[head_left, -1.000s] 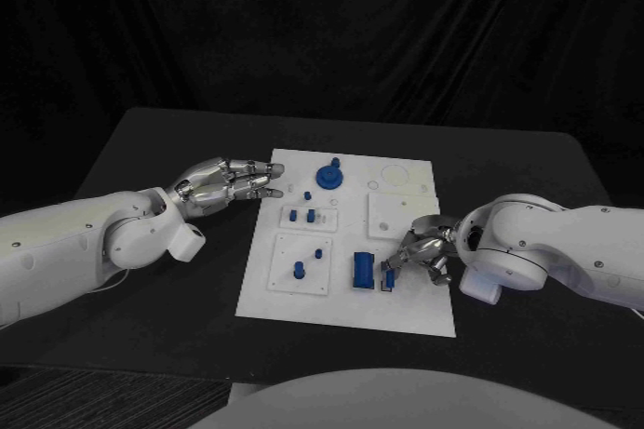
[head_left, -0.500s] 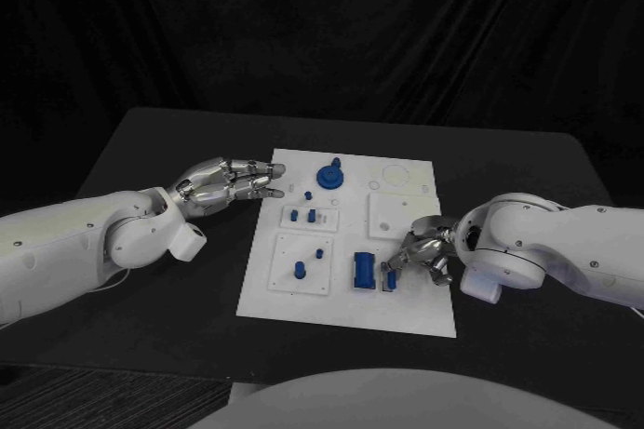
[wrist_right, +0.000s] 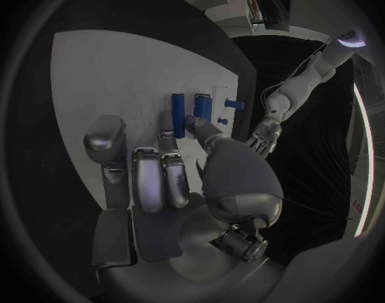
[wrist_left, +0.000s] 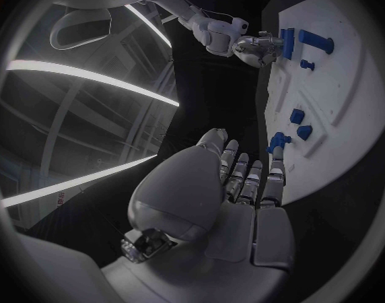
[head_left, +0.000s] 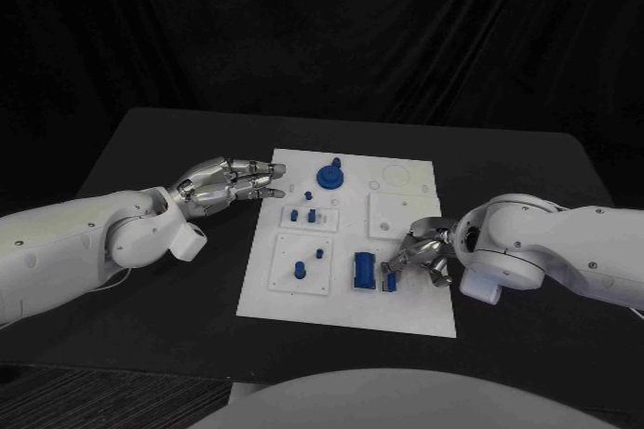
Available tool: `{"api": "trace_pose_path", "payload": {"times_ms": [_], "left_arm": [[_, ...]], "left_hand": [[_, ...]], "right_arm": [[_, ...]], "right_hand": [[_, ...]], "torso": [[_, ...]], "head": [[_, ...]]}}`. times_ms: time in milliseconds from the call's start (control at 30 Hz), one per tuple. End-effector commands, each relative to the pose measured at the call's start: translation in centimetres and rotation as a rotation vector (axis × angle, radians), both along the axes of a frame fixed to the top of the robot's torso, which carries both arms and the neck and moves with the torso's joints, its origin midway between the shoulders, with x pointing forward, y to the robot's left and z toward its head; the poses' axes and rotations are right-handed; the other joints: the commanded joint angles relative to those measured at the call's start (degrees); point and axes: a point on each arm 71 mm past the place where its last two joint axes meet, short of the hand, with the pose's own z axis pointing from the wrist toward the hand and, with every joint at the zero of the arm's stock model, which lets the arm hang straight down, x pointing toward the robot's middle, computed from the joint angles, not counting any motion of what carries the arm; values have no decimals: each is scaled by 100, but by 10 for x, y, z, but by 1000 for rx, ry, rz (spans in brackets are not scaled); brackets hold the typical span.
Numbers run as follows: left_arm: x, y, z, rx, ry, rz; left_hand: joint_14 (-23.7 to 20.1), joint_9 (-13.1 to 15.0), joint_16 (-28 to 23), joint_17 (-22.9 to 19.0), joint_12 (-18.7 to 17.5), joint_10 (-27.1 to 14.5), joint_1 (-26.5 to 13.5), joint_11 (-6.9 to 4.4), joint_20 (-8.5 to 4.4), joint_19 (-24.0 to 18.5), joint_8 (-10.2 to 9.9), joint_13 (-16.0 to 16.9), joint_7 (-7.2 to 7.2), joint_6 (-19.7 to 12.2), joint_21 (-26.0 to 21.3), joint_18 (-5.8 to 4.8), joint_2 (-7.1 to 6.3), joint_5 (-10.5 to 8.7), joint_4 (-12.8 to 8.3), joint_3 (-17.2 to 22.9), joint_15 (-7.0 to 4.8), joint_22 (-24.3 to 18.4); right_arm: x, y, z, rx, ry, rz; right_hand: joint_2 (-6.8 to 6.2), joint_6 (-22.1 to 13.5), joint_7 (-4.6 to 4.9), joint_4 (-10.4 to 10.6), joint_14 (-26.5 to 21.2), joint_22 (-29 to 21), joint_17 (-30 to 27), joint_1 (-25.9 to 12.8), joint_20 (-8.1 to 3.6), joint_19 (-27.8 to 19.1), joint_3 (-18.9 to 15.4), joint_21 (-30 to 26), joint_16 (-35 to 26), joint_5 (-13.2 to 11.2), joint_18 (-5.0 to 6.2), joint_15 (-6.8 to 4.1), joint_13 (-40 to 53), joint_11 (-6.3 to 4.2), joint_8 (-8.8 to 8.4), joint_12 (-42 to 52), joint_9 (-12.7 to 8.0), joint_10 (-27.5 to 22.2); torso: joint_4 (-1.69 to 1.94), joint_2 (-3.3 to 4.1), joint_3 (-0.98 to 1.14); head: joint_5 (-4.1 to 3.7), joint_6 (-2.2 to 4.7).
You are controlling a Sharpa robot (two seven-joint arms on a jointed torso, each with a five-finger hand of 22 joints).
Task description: Assemble the parts on the task board
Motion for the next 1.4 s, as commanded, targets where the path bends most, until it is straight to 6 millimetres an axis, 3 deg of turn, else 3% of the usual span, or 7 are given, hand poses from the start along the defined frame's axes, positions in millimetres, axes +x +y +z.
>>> {"api": "trace_pose_path", "payload": {"times_ms": [33, 300, 433, 567, 667, 1033, 1400], "left_arm": [[-1, -2, 0, -18, 2, -11], [-1, -2, 0, -17, 4, -13], [-1, -2, 0, -16, 5, -13], [-1, -2, 0, -15, 6, -14], [-1, -2, 0, -15, 7, -14], [-1, -2, -1, -13, 10, -16], [-1, -1, -1, -11, 13, -16]], "left_hand": [[10, -3, 29, -3, 23, 25, 14, 18, -4, 2, 8, 4, 15, -25, 25, 64, -32, 33, -8, 34, 21, -8], [8, -4, 29, -4, 13, 19, 11, 21, -3, -2, 4, 2, 17, -37, 24, 64, -32, 34, -16, 53, 25, -17], [8, -4, 29, -4, 13, 19, 11, 21, -3, -2, 4, 2, 17, -37, 24, 64, -32, 34, -16, 53, 25, -17], [8, -4, 29, -4, 13, 19, 11, 21, -3, -2, 4, 2, 17, -37, 24, 64, -32, 34, -16, 53, 25, -17], [8, -4, 29, -4, 13, 19, 11, 21, -3, -2, 4, 2, 17, -37, 24, 64, -32, 34, -16, 53, 25, -17], [4, -6, 27, -5, 0, 11, 6, 25, -2, -2, 0, -1, 20, -51, 24, 63, -32, 34, -21, 67, 29, -20], [4, -6, 27, -5, 0, 11, 6, 25, -2, -2, 0, -1, 20, -51, 24, 63, -32, 34, -21, 67, 29, -20]], "right_arm": [[-3, 0, -5, -20, 19, 2], [-3, 0, -5, -20, 19, 0], [-3, 0, -5, -23, 24, 5], [-3, -1, -6, -25, 26, 6], [-3, -1, -6, -26, 27, 7], [-3, 0, -7, -30, 33, 17], [-3, 0, -7, -35, 34, 26]], "right_hand": [[63, -48, -9, -348, 305, 594, -11, 3, 32, -27, 388, -21, -34, -25, 83, -43, 1509, -20, 34, 21, -5, 612], [61, -79, -16, -199, 303, 582, -25, -142, 30, -31, 329, -54, -41, -219, 86, -47, 1509, -26, 38, 21, -12, 612], [3, -118, -10, 31, 302, 568, -46, -351, 30, -26, 177, -85, -49, -817, 86, -44, 1509, -20, 29, 21, -43, 612], [-39, -133, 3, 279, 302, 563, -52, -542, 38, -19, -86, -98, -50, -902, 85, -34, 1509, -8, 12, 21, -81, 612], [-92, -150, 16, 463, 301, 558, -62, -678, 46, -15, -301, -112, -52, -1358, 86, -23, 1509, 5, -6, 21, -121, 612], [-253, -160, 13, 811, 299, 549, -85, -861, 51, -6, -820, -150, -57, -2199, 91, -23, 1509, 4, -7, 21, -190, 612], [-158, -18, -30, 998, 300, 552, -80, -894, 36, 2, -995, -152, -54, -2280, 92, -46, 1509, -29, 86, 21, -175, 612]], "torso": [[0, 1, 0], [3, 0, 0], [1, 0, -1], [1, 0, -1], [1, 0, -1], [1, 1, -1], [0, 1, -1]], "head": [[6, -1], [6, -1], [13, -1], [15, -1], [16, -1], [16, -1], [20, -1]]}}
